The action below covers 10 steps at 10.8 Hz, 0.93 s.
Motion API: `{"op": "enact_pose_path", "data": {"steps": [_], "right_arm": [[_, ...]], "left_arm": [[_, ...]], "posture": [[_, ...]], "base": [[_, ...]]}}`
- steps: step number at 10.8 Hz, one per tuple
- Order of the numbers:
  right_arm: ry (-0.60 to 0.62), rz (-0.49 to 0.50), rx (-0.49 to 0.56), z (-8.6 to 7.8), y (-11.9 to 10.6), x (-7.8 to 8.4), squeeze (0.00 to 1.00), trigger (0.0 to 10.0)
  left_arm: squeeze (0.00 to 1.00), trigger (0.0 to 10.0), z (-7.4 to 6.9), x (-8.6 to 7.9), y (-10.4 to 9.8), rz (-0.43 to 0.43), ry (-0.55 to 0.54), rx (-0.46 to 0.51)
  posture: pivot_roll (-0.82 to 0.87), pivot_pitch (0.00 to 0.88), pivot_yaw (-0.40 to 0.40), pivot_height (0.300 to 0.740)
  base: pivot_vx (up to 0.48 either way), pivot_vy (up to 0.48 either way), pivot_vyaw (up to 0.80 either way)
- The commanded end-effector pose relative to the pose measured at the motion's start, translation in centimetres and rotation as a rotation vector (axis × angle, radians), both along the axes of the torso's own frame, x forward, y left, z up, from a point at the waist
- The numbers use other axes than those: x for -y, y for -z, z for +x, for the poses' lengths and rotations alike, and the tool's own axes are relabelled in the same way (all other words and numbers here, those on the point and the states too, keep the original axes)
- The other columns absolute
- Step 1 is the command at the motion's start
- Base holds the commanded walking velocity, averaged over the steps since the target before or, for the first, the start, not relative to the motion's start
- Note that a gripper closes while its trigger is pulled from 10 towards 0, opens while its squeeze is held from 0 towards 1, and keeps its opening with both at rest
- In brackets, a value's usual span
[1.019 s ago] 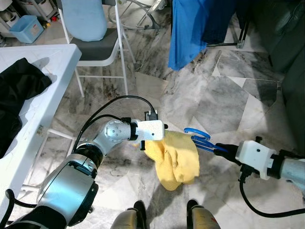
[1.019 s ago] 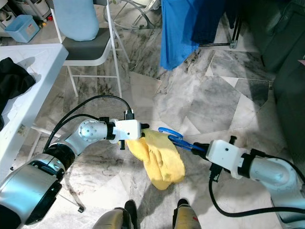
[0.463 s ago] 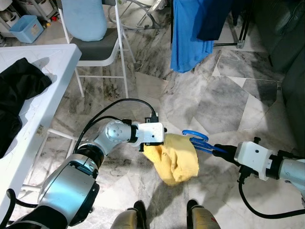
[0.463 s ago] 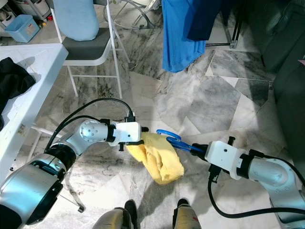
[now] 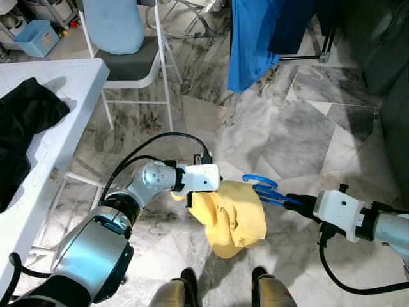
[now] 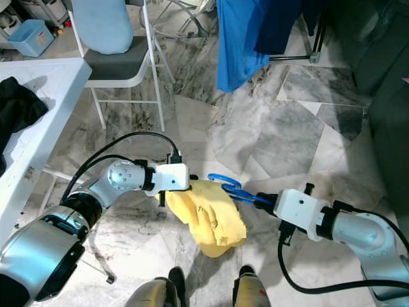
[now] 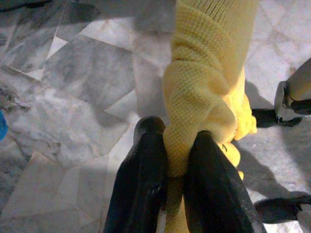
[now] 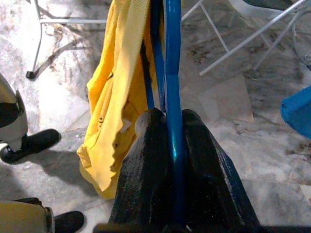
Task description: Hang hanger
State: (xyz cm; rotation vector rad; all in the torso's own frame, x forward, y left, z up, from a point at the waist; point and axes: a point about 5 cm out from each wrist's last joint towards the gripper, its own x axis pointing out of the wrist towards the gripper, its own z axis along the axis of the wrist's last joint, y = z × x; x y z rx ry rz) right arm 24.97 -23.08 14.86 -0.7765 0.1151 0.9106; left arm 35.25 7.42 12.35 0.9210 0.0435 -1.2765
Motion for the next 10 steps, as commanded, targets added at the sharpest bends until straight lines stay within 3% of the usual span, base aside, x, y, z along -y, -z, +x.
{"op": "enact_pose_path", "data": {"steps": [1, 4, 5, 7, 10], "right_arm": [[-0.051, 0.055, 0.046, -0.3, -0.8, -1.2, 0.00, 10.0], [-0.016, 0.048, 0.046, -0.1, -0.5, -0.6, 0.00, 10.0], [0.012, 0.046, 0.052, 0.2, -0.6, -0.1, 1.00, 10.0], [0.056, -0.002, 0.099, 0.9, -1.5, 1.1, 1.00, 10.0], [0.105, -0.042, 0.159, 1.5, -3.0, 2.4, 1.00, 10.0]], "left_arm": [[0.00, 0.0, -0.3, -0.2, 0.7, -0.004, -0.015, -0.038], [0.00, 0.0, 0.0, -1.1, 0.6, -0.033, -0.058, -0.036], [0.00, 0.0, 0.3, -1.8, 0.4, -0.038, -0.095, -0.014], [0.00, 0.0, 1.1, -4.0, 0.0, -0.026, -0.216, 0.045], [0.00, 0.0, 1.3, -5.2, 0.0, -0.012, -0.275, 0.103]], "posture": [[-0.26, 0.288, 0.180, 0.740], [-0.25, 0.285, 0.179, 0.740], [-0.25, 0.286, 0.180, 0.740], [-0.24, 0.281, 0.176, 0.740], [-0.24, 0.278, 0.169, 0.740]], "base": [[0.000, 0.000, 0.00], [0.000, 0.000, 0.00], [0.000, 0.000, 0.00], [0.000, 0.000, 0.00], [0.000, 0.000, 0.00]]}}
